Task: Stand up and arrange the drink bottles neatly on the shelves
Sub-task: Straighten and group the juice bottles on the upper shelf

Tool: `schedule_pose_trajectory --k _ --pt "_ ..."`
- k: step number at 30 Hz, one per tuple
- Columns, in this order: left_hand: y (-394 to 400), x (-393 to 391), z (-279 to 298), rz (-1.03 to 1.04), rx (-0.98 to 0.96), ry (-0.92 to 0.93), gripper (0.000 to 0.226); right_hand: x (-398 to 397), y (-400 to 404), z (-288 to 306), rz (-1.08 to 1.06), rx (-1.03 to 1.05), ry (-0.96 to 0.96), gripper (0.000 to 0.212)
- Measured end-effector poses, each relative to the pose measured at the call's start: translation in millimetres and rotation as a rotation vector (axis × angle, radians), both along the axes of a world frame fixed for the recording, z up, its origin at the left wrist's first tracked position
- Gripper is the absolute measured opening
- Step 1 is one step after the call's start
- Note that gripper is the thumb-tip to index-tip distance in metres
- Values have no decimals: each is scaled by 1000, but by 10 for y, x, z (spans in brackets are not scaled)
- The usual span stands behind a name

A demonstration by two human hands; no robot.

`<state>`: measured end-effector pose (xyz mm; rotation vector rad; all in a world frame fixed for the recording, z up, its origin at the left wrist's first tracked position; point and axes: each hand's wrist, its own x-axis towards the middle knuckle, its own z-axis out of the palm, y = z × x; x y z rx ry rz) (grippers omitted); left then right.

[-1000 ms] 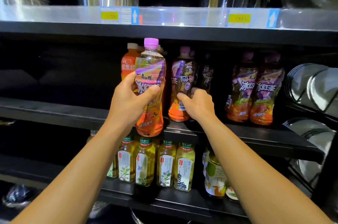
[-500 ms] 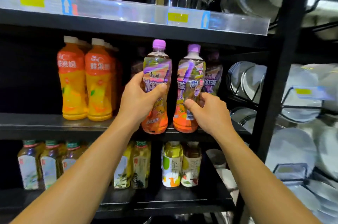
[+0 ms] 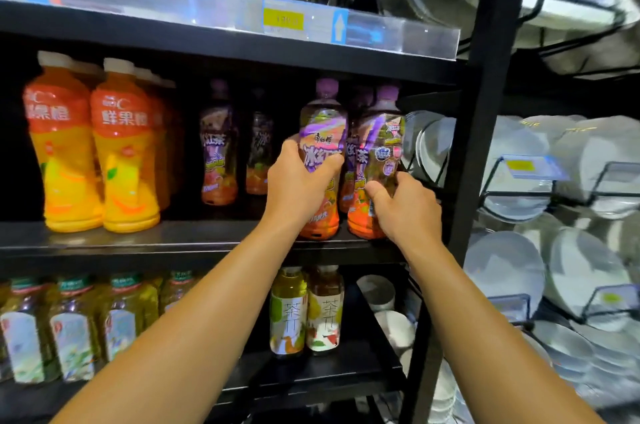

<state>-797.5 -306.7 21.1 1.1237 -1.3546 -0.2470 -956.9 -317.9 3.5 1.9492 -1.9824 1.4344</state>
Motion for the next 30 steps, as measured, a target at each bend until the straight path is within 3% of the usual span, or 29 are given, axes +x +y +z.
schedule_pose_trajectory --k 7,30 --pt "-173 -79 12 27 -2 -14 59 59 -193 -3 22 23 -81 42" --pt "-462 -123 -34 34 24 3 75 122 -299 38 91 80 -145 48"
